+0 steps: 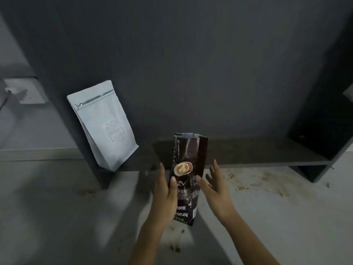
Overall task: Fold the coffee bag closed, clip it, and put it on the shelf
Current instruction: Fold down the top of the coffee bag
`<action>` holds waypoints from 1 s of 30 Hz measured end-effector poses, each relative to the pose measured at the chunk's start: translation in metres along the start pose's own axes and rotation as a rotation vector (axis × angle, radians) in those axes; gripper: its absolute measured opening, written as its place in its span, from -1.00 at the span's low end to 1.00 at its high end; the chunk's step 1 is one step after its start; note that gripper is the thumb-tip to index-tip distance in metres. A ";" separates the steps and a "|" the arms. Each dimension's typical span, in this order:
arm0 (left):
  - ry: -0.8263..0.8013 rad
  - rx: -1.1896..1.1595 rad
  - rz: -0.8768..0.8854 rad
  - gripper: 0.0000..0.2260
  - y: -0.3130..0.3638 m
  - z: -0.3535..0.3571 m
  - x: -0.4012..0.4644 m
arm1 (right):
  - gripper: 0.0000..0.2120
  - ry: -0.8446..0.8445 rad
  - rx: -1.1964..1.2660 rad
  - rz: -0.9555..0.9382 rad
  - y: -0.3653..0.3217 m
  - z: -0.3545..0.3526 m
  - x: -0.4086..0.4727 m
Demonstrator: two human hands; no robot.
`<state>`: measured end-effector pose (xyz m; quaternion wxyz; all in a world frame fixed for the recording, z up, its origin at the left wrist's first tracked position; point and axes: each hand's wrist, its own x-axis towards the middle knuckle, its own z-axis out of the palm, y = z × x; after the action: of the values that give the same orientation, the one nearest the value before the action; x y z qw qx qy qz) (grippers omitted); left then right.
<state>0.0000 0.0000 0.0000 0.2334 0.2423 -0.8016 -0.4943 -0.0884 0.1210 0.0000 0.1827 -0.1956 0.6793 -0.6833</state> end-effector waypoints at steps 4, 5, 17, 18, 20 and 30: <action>0.004 -0.075 0.021 -0.65 -0.005 0.009 0.001 | -0.13 -0.079 -0.025 -0.012 0.004 0.007 0.003; 0.013 -0.076 0.015 -0.68 -0.007 0.011 0.000 | -0.13 -0.098 -0.026 -0.012 0.007 0.008 0.004; -0.106 -0.044 -0.036 -0.80 -0.020 -0.010 -0.028 | 0.00 -0.216 -0.198 -0.087 0.010 -0.008 -0.008; -0.103 -0.062 -0.041 -0.83 -0.021 -0.009 -0.032 | -0.01 -0.213 -0.213 -0.087 0.011 -0.011 -0.010; -0.103 -0.124 -0.040 -0.79 -0.023 -0.008 -0.039 | -0.05 -0.205 -0.249 -0.099 0.013 -0.016 -0.014; -0.301 -0.443 -0.057 -0.05 -0.050 -0.003 -0.040 | -0.19 -0.247 -0.368 -0.142 0.015 -0.027 -0.029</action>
<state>0.0406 0.0025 -0.0495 0.1452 0.1315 -0.6924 -0.6944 -0.0776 0.1589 -0.0159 0.1773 -0.3550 0.7494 -0.5301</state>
